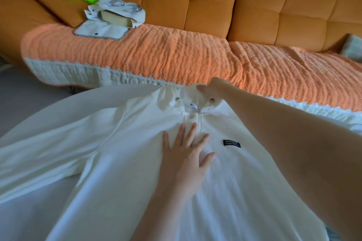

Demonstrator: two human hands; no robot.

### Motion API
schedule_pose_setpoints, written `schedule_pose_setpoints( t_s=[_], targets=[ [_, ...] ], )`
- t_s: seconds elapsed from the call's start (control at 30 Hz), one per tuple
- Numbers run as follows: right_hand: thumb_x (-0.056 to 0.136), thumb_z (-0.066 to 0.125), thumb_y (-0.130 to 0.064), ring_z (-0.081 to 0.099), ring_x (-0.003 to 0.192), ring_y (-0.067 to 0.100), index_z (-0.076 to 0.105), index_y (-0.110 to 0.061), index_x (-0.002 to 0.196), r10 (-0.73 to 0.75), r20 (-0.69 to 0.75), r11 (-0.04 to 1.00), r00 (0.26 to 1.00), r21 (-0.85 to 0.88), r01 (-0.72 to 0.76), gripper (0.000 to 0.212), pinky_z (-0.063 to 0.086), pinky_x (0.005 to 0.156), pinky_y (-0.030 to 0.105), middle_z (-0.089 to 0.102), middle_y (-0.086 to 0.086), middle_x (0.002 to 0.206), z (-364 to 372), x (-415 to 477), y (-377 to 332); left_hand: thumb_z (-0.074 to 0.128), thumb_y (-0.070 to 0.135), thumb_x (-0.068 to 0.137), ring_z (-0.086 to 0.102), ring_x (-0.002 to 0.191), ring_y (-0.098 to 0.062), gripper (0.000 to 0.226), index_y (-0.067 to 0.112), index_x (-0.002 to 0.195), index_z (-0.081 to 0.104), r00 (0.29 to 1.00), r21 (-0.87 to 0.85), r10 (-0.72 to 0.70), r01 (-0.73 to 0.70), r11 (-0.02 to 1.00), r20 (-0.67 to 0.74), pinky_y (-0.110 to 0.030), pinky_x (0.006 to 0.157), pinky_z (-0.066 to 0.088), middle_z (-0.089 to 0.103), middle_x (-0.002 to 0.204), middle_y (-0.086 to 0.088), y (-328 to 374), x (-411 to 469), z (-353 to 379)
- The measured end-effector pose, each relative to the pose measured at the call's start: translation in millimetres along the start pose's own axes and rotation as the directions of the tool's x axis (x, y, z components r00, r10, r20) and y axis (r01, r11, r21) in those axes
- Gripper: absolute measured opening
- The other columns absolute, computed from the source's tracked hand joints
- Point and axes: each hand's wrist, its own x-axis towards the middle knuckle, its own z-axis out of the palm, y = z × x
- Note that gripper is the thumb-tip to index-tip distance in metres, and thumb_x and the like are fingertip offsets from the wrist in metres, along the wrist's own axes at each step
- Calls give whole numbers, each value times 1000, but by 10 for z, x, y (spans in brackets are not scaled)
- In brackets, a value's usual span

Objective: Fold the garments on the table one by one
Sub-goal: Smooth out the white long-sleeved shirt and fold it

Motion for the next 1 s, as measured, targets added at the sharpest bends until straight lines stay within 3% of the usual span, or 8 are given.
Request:
schedule_pose_setpoints(
  t_s=[0.2, 0.43, 0.57, 0.67, 0.77, 0.83, 0.93, 1.0],
  targets=[
    [84, 67, -29, 56, 90, 26, 61, -11, 110, -48, -39, 955, 998, 291, 57, 32, 42, 72, 28, 59, 4, 89, 130, 77, 81, -9, 66, 67, -13, 144, -10, 84, 47, 144, 17, 1000, 6, -9, 9, 1000, 11, -46, 108, -20, -6, 157, 17, -21, 14, -21],
    [78, 67, -11, 58, 90, 24, 63, -12, 94, -180, -352, 735, 918, 572, 364, 17, 50, 75, 34, 60, 2, 91, -178, -258, 32, -7, 66, 67, -10, 144, -9, 84, 47, 142, 24, 1000, 0, -17, 17, 1000, 8, -45, 111, -19, 0, 157, 18, -24, 21, -6],
    [74, 71, -6, 48, 86, 18, 61, -4, 87, -427, -626, 627, 653, 316, 712, 16, 36, 75, 26, 55, 7, 89, -339, -910, 96, 2, 62, 76, 11, 144, -5, 77, 37, 141, 36, 994, -241, -51, 28, 970, -92, -39, 117, -6, 23, 153, 14, -22, 25, -66],
    [69, 62, -7, 50, 80, 20, 63, -9, 76, -689, -547, 577, 475, -17, 817, 7, 33, 74, 28, 57, 7, 80, -70, -1372, 377, 38, 28, 97, 55, 116, -8, 30, 24, 121, 55, 832, -803, -414, -59, 594, -368, -39, 104, 40, 59, 126, 3, -44, 46, -260],
    [76, 71, -19, 50, 98, 7, 70, -23, 89, -772, -119, 616, 624, 100, 781, 13, 35, 90, 19, 61, -12, 94, 112, -1735, 685, 44, 30, 95, 65, 91, -15, 17, 26, 111, 49, 673, -977, -718, -37, 208, -178, -47, 85, 53, 63, 103, 1, -129, 60, -388],
    [83, 69, -19, 53, 97, -3, 71, -28, 93, -682, -79, 682, 727, 290, 671, 14, 38, 87, 9, 63, -18, 98, 4, -1840, 757, 47, 50, 88, 62, 92, -20, 36, 28, 116, 43, 653, -991, -757, 74, 109, -34, -48, 85, 51, 59, 107, 1, -172, 74, -391],
    [86, 66, -16, 59, 94, 5, 65, -26, 104, -505, -341, 662, 793, 437, 609, 21, 47, 88, 21, 65, -12, 103, -262, -1768, 706, 56, 45, 88, 57, 92, -18, 54, 28, 132, 30, 708, -946, -699, 149, 288, -101, -31, 82, 42, 50, 123, -1, -160, 58, -402],
    [82, 70, -32, 47, 116, 16, 53, -29, 126, -469, -301, 754, 830, 353, 554, 48, 40, 102, 38, 52, -7, 128, -342, -1660, 633, 62, 29, 87, 57, 94, -19, 56, 27, 135, 33, 733, -908, -658, 141, 394, -172, -24, 80, 39, 53, 121, 0, -169, 45, -382]
  ],
)
